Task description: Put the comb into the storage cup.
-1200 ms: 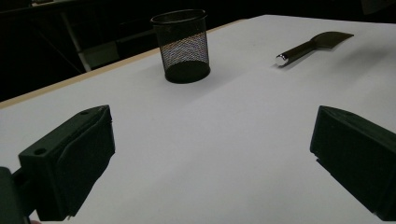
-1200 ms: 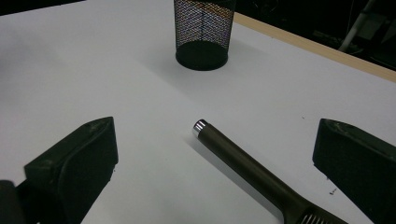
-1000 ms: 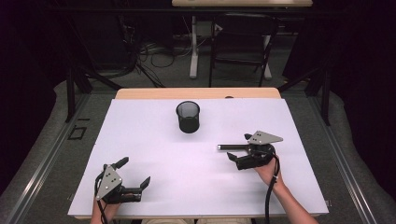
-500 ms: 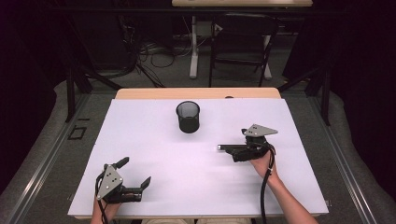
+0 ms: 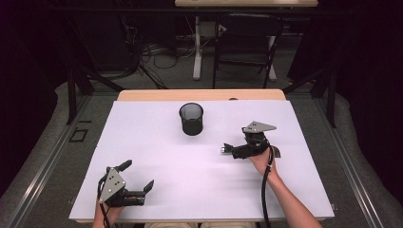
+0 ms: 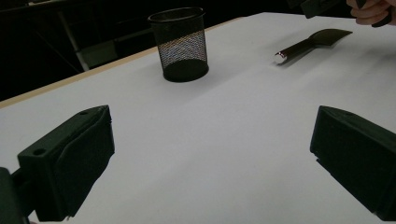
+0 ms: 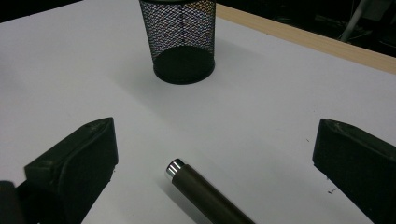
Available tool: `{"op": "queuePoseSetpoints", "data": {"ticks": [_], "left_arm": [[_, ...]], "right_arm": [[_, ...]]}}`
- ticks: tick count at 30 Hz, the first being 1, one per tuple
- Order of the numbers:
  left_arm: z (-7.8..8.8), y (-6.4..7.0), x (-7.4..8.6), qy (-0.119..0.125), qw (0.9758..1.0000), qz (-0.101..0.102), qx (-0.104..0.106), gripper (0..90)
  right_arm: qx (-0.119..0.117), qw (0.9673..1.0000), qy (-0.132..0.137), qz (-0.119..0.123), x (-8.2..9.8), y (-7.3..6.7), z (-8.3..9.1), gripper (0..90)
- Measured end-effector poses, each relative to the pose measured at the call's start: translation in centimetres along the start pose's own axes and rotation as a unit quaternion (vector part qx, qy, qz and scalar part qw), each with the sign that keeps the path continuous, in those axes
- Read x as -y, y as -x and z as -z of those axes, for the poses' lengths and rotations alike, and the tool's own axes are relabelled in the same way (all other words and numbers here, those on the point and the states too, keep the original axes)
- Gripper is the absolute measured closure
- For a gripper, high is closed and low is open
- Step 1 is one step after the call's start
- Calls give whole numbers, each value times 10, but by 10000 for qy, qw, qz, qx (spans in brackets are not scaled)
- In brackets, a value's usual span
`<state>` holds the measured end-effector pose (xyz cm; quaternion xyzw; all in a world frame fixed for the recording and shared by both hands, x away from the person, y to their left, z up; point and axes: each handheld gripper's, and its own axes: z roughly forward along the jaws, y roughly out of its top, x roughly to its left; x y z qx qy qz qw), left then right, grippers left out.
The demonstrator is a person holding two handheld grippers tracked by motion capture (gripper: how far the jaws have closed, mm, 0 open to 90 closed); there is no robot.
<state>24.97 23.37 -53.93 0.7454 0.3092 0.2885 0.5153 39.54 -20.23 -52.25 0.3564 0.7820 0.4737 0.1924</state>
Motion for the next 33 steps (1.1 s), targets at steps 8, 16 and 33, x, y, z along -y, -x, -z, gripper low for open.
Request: {"op": "queuePoseSetpoints", "data": {"ticks": [8,16,33], "left_arm": [[0,0,0,-10,10000,-18,20,0],[-1,0,0,-20,10000,-16,32,0],[-2,0,0,-61,9999,-70,63,2]], "right_arm": [[20,9999,-101,31,-1,1,-11,33],[-11,9997,-244,42,0,1,-19,330],[-116,9978,-590,261,8,-9,-30,900]]}}
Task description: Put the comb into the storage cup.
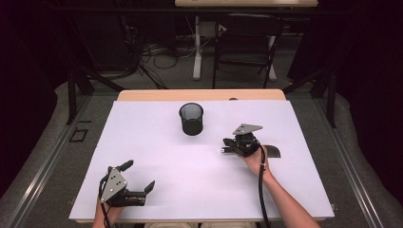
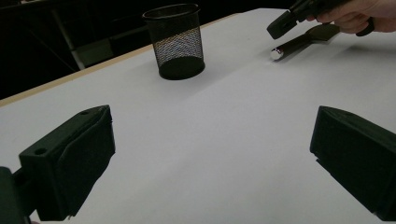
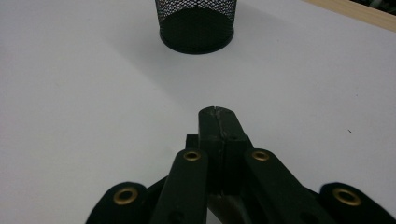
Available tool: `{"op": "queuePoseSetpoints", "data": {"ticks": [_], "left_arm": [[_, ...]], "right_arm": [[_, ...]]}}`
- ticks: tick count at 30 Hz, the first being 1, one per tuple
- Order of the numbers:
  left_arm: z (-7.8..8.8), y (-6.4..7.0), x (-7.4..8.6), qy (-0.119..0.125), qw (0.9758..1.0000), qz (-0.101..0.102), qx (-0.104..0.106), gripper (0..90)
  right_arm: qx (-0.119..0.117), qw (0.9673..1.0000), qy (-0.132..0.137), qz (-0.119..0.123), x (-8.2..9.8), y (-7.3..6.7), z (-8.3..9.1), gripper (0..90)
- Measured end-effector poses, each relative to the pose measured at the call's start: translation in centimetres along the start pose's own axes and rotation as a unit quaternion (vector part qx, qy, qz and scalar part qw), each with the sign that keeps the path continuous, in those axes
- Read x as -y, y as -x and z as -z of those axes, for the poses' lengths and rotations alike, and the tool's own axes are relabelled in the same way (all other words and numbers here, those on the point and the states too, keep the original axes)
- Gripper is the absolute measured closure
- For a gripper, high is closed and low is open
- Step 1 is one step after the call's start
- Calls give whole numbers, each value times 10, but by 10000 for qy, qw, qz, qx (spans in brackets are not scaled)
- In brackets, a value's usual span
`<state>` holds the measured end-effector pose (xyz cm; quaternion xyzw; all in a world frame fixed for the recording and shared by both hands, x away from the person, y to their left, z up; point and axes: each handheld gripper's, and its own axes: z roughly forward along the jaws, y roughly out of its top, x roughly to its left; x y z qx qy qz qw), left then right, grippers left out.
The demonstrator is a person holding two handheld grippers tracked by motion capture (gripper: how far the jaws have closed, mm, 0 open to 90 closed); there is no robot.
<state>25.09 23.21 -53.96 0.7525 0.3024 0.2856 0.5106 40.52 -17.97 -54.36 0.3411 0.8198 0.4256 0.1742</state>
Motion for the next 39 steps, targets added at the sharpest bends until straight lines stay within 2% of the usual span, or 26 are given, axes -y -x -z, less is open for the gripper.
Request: {"op": "queuePoseSetpoints", "data": {"ticks": [4,10,18,22,25,39], "left_arm": [[-1,0,0,-4,10000,-6,4,3],[-1,0,0,-3,10000,-4,6,2],[0,0,-1,-4,10000,-15,-10,2],[0,0,-1,0,10000,-13,-19,3],[0,-1,-1,9,10000,1,-19,3],[1,-1,0,3,10000,-9,-16,3]], "right_arm": [[111,9999,-92,80,1,-3,-4,900],[145,9997,-180,59,3,-3,-6,900],[164,9994,-268,160,4,-5,-9,900],[139,9993,-324,148,4,-6,-9,900],[77,9988,-419,253,4,-10,-9,900],[-60,9968,-661,442,4,-21,-9,900]]}}
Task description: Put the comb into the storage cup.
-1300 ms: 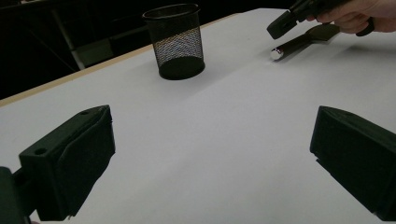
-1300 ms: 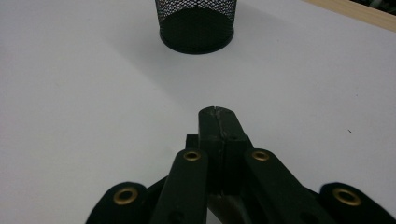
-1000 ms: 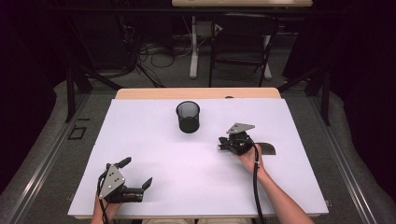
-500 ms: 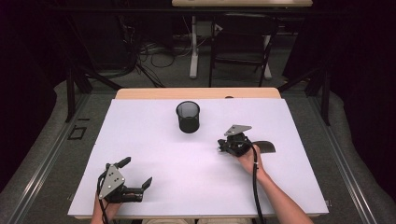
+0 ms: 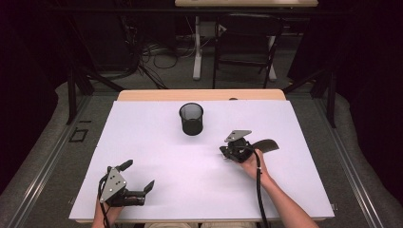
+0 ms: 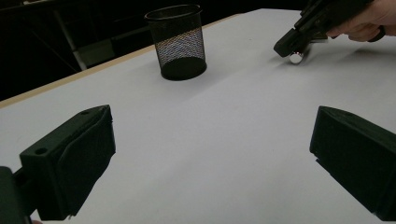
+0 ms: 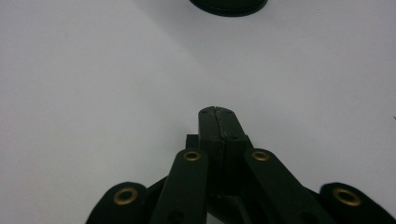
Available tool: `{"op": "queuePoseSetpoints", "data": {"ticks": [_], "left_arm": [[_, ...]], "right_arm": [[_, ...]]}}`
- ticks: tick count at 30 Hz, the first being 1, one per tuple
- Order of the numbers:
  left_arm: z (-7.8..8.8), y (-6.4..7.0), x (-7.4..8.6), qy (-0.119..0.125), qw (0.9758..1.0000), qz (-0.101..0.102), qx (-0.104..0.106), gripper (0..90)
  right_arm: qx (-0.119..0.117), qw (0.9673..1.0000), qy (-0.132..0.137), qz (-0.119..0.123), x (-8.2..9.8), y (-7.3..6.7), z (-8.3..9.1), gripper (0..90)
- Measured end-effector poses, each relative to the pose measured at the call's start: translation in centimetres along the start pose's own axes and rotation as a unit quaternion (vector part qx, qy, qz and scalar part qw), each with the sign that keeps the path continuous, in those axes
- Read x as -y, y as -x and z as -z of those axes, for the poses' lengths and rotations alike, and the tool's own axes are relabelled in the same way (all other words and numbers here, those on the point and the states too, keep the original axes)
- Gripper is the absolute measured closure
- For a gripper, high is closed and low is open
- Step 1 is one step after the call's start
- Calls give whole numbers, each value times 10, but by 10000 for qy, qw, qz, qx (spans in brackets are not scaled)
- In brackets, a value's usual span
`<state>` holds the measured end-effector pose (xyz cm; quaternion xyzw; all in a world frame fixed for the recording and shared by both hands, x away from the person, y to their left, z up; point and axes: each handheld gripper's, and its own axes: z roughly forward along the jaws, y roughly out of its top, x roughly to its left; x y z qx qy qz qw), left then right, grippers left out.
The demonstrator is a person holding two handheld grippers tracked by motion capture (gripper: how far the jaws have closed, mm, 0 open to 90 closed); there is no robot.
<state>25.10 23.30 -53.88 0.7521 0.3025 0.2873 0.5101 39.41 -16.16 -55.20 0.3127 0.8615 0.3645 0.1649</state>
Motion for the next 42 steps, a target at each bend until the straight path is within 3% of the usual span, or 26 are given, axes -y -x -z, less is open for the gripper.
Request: {"op": "queuePoseSetpoints", "data": {"ticks": [42], "left_arm": [[0,0,0,-26,10000,21,-41,4]], "right_arm": [[-155,9986,-474,165,12,-5,17,900]]}}
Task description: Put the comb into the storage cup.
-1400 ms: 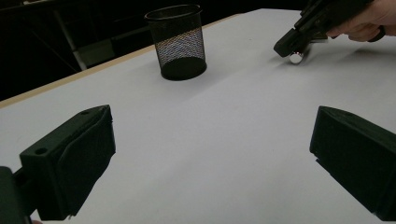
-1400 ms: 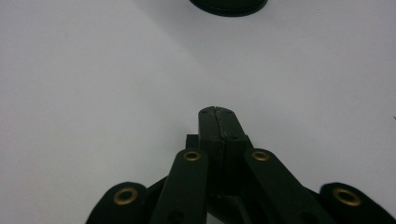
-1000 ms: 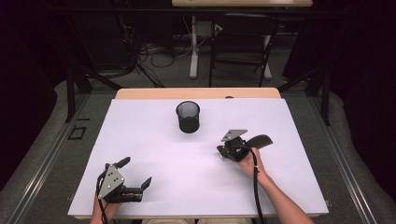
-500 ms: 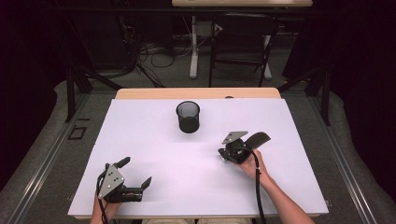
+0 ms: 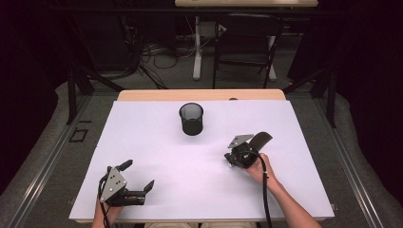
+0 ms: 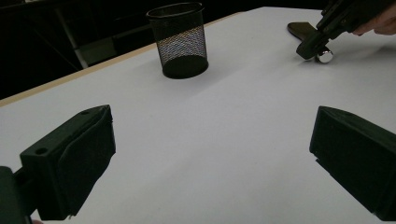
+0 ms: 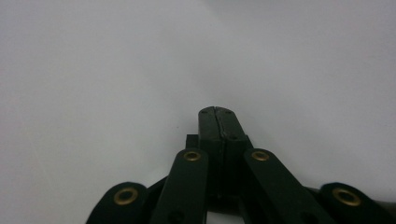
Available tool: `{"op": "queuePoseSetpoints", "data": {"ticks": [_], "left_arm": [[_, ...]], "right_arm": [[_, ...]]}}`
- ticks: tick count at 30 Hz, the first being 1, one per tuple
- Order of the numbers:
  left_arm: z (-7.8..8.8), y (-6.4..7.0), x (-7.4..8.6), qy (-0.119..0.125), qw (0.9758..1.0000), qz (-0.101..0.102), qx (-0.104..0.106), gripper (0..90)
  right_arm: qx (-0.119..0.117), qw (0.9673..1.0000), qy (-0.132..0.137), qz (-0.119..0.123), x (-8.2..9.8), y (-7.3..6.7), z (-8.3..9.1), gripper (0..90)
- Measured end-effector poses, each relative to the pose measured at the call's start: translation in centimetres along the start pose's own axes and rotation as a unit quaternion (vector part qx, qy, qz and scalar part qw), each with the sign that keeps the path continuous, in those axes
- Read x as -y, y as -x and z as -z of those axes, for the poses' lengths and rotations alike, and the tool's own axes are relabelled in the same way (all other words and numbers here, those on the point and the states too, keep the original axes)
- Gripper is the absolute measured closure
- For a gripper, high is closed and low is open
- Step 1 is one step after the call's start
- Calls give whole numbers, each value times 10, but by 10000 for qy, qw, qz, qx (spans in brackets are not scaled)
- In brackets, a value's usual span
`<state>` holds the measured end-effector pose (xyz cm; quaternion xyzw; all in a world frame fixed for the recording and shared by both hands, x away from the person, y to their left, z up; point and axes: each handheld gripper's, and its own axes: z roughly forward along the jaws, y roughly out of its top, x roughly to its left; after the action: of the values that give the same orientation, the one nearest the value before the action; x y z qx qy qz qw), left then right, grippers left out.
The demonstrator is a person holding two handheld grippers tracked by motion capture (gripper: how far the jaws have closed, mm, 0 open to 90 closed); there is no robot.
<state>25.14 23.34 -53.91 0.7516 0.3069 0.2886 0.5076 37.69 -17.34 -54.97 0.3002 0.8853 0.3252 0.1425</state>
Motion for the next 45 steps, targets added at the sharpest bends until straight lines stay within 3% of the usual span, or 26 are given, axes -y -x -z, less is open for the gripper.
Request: {"op": "queuePoseSetpoints", "data": {"ticks": [35,45], "left_arm": [[1,-1,0,-18,10000,-6,-17,4],[1,-1,0,-8,10000,-23,-21,4]], "right_arm": [[-124,9980,-616,-113,5,6,14,900],[-131,9972,-693,-247,9,8,20,900]]}}
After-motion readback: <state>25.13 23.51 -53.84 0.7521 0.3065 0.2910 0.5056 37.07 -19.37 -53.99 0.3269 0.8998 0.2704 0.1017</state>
